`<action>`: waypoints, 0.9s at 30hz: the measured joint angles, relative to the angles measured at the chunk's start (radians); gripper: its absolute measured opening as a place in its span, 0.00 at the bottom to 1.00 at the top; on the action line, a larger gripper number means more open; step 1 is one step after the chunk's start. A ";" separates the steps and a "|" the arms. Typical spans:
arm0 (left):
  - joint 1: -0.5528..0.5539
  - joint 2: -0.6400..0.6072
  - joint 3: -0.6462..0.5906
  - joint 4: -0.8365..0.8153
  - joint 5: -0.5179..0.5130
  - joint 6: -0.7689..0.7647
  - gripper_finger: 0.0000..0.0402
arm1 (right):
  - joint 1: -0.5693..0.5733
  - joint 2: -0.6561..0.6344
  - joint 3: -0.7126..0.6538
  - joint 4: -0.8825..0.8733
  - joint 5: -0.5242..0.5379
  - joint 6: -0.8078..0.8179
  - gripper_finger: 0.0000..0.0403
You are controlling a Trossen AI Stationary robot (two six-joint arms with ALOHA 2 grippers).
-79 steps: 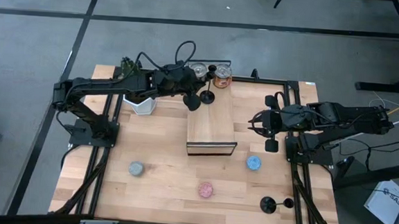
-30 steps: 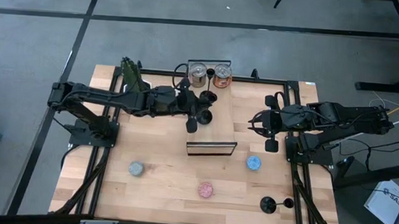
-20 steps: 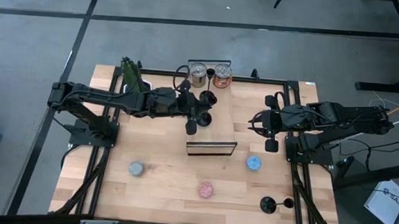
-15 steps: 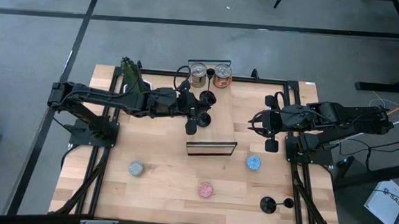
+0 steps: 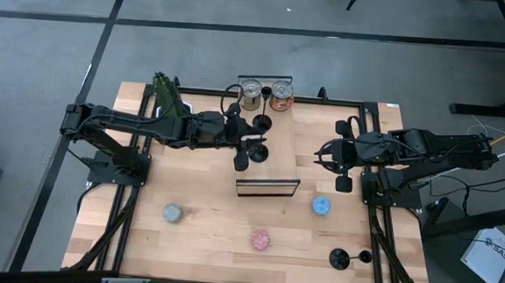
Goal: Pick & Place candle stick holders
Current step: Put the left candle holder on the shelf, then adjust the candle holders on the shelf
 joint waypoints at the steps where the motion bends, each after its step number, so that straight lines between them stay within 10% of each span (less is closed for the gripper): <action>1: 0.000 0.000 0.000 0.000 0.000 0.000 0.24 | 0.000 0.000 0.000 0.000 0.000 0.000 0.25; 16: 0.000 -0.147 0.001 -0.157 0.012 0.064 0.36 | 0.000 0.000 0.000 0.000 0.000 0.000 0.25; 27: 0.034 -0.086 0.001 -0.381 -0.159 -0.016 0.04 | 0.000 0.000 0.000 0.000 0.000 0.000 0.25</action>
